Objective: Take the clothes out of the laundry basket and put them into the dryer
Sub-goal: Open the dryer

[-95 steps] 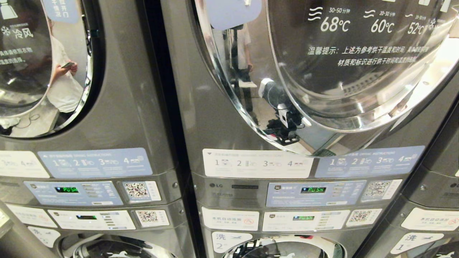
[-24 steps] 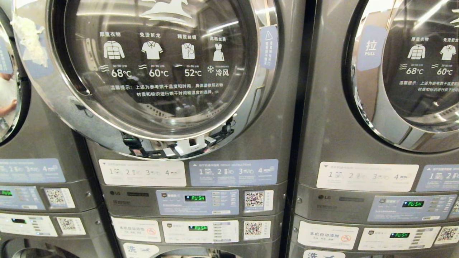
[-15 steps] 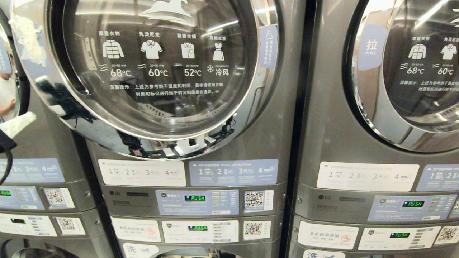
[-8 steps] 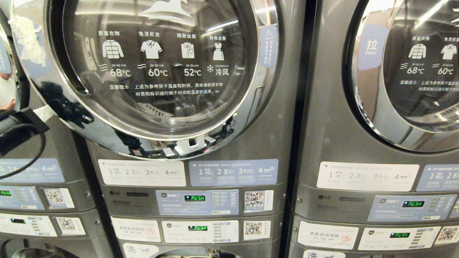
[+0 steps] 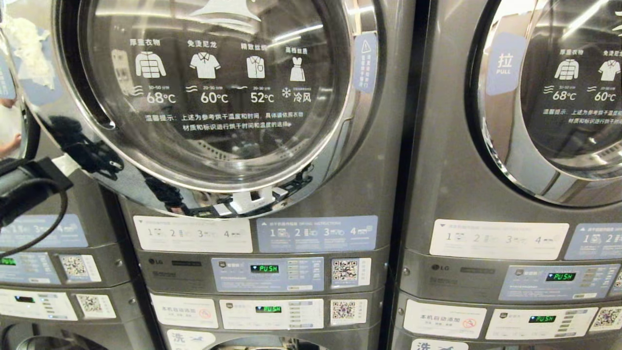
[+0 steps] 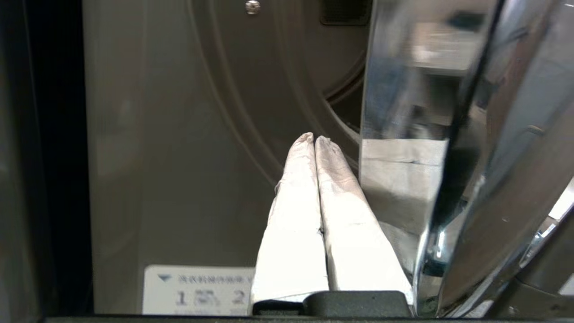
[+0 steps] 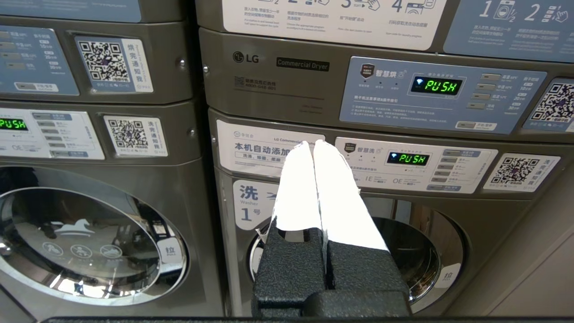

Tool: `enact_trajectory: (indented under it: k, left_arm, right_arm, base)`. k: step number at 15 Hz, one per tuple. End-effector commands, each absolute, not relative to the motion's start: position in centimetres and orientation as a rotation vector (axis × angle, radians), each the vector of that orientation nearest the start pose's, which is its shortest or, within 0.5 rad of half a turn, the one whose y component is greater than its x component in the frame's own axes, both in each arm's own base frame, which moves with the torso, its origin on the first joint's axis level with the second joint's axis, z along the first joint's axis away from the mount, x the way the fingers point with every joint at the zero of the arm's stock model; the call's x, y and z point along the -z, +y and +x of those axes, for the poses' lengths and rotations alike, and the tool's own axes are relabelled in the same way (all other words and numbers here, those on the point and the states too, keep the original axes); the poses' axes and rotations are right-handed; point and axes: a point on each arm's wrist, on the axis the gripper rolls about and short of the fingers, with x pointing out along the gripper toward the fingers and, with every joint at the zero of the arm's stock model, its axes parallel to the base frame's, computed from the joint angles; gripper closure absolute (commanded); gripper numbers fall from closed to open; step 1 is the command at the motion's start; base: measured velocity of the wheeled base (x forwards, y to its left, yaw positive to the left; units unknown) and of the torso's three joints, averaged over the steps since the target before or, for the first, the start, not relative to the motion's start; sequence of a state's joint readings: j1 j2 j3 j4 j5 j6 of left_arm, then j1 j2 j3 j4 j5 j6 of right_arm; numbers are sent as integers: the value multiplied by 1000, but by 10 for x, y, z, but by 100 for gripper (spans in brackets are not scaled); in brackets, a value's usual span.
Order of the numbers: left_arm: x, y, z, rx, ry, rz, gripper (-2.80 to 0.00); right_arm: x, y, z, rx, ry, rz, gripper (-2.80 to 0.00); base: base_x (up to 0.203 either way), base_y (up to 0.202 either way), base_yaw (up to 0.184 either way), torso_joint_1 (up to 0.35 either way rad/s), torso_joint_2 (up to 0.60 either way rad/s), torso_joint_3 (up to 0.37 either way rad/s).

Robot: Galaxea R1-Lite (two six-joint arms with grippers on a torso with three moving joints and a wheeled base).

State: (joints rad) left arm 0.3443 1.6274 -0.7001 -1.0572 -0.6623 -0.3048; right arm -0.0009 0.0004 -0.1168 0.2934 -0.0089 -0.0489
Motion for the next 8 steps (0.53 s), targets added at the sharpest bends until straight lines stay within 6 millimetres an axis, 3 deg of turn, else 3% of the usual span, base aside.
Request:
enact_trajectory:
  k: [1, 5, 8]
  left_arm:
    - [-234, 66, 243, 374, -118, -209, 0]
    - [-245, 25, 194, 503, -170, -185, 0]
    - [-252, -4, 131, 625, -243, -157, 0]
  right_arm:
    - [-77, 0, -35, 5, 178, -50, 0]
    - [-77, 0, -35, 6, 178, -48, 0]
    - [-77, 0, -35, 6, 177, -41, 0]
  base:
    - [0, 0, 0, 0, 0, 0]
    - [0, 0, 0, 0, 0, 0]
    - [0, 0, 0, 0, 0, 0]
